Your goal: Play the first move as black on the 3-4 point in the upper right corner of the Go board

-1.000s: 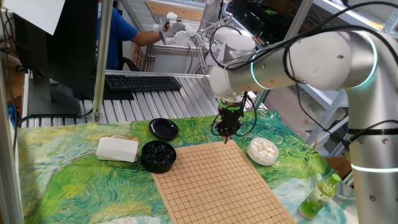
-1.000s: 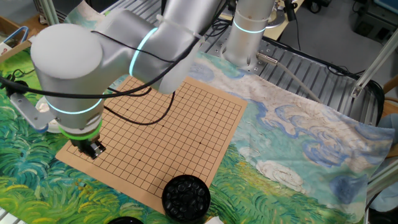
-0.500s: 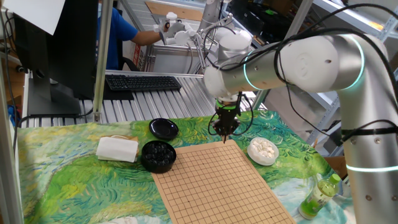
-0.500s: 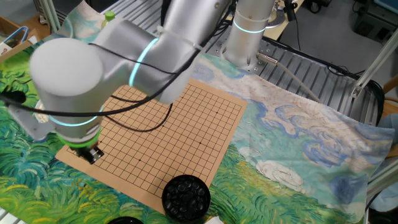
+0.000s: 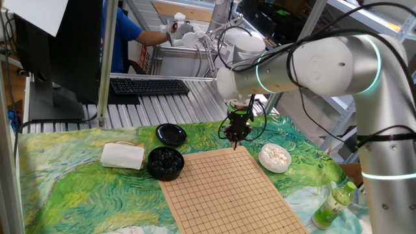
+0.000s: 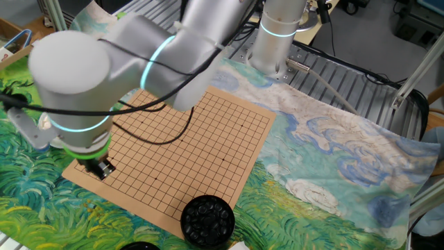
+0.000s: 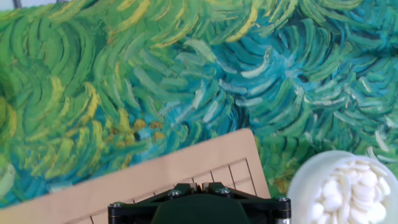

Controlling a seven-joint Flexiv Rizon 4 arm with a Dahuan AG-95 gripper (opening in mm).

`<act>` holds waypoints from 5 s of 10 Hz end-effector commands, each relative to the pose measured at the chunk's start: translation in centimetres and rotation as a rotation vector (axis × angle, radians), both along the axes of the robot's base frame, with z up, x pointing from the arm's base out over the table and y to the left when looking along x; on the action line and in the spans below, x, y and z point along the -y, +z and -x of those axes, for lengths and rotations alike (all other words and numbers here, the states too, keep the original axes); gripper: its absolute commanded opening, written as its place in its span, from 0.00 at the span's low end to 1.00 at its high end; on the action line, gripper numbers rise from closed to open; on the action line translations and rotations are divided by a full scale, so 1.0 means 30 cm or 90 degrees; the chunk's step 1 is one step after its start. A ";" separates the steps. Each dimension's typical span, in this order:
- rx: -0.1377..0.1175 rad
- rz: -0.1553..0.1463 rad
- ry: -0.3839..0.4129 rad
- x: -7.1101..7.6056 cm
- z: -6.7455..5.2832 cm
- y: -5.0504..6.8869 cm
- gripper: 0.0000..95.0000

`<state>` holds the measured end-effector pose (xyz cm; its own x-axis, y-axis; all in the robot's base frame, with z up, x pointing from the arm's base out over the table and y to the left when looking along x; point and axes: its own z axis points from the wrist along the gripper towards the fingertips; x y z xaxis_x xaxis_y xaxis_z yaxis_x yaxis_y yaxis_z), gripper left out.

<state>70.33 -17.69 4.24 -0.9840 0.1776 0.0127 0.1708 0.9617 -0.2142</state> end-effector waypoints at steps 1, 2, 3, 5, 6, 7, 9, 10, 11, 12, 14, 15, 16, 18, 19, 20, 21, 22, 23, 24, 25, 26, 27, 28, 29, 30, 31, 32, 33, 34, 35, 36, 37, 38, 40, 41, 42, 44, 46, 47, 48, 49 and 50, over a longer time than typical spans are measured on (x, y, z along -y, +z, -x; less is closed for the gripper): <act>0.005 -0.013 -0.001 -0.002 0.011 0.005 0.00; 0.007 -0.018 -0.003 -0.002 0.011 0.004 0.00; 0.008 -0.023 -0.005 -0.001 0.010 0.003 0.00; 0.007 -0.034 -0.011 -0.001 0.010 0.003 0.00; 0.008 -0.038 -0.014 -0.001 0.010 0.003 0.00; 0.008 -0.039 -0.016 -0.001 0.010 0.003 0.00; 0.009 -0.039 -0.016 -0.001 0.010 0.003 0.00; 0.009 -0.039 -0.015 -0.001 0.010 0.002 0.00; 0.008 -0.040 -0.009 -0.001 0.010 0.003 0.00; 0.007 -0.041 -0.007 -0.001 0.010 0.003 0.00; 0.001 -0.070 -0.017 -0.001 0.010 0.003 0.00; 0.002 -0.072 -0.023 -0.001 0.010 0.003 0.00; 0.004 -0.072 -0.029 -0.001 0.010 0.003 0.00; 0.006 -0.086 -0.062 -0.001 0.010 0.003 0.00; 0.007 -0.085 -0.070 -0.001 0.010 0.003 0.00; 0.006 -0.088 -0.078 -0.001 0.010 0.003 0.00; 0.006 -0.092 -0.080 -0.001 0.010 0.003 0.00; 0.008 -0.096 -0.079 -0.001 0.010 0.003 0.00; 0.010 -0.098 -0.079 -0.001 0.010 0.003 0.00; 0.010 -0.098 -0.080 -0.001 0.010 0.003 0.00; 0.008 -0.098 -0.084 -0.001 0.010 0.003 0.00; 0.008 -0.098 -0.090 -0.001 0.010 0.003 0.00; 0.008 -0.102 -0.093 -0.001 0.010 0.003 0.00; 0.007 -0.103 -0.093 -0.001 0.010 0.003 0.00; 0.008 -0.102 -0.093 -0.001 0.010 0.003 0.00; 0.003 -0.096 -0.103 0.000 0.012 0.005 0.00; -0.004 -0.088 -0.107 0.001 0.017 0.010 0.00; -0.007 -0.086 -0.113 0.002 0.025 0.013 0.00; -0.006 -0.083 -0.116 0.000 0.038 0.012 0.00; -0.006 -0.072 -0.116 -0.004 0.056 0.008 0.00; -0.011 -0.064 -0.115 -0.007 0.066 0.005 0.00; -0.015 -0.057 -0.116 -0.007 0.072 0.005 0.00; -0.020 -0.047 -0.116 -0.005 0.082 0.008 0.00; -0.022 -0.042 -0.118 -0.004 0.088 0.010 0.00; -0.024 -0.038 -0.119 0.005 0.096 0.008 0.00; -0.023 -0.039 -0.119 0.014 0.099 -0.004 0.00; -0.022 -0.038 -0.119 0.018 0.101 -0.014 0.00; -0.020 -0.028 -0.122 0.027 0.112 -0.037 0.00; -0.020 -0.022 -0.126 0.030 0.111 -0.042 0.00; -0.020 -0.018 -0.126 0.033 0.107 -0.045 0.00; -0.020 -0.011 -0.123 0.036 0.104 -0.047 0.00; -0.019 -0.005 -0.121 0.037 0.104 -0.049 0.00; -0.019 -0.003 -0.122 0.039 0.103 -0.052 0.00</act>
<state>67.43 -18.84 2.63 -0.9307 0.3632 0.0442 0.3459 0.9128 -0.2173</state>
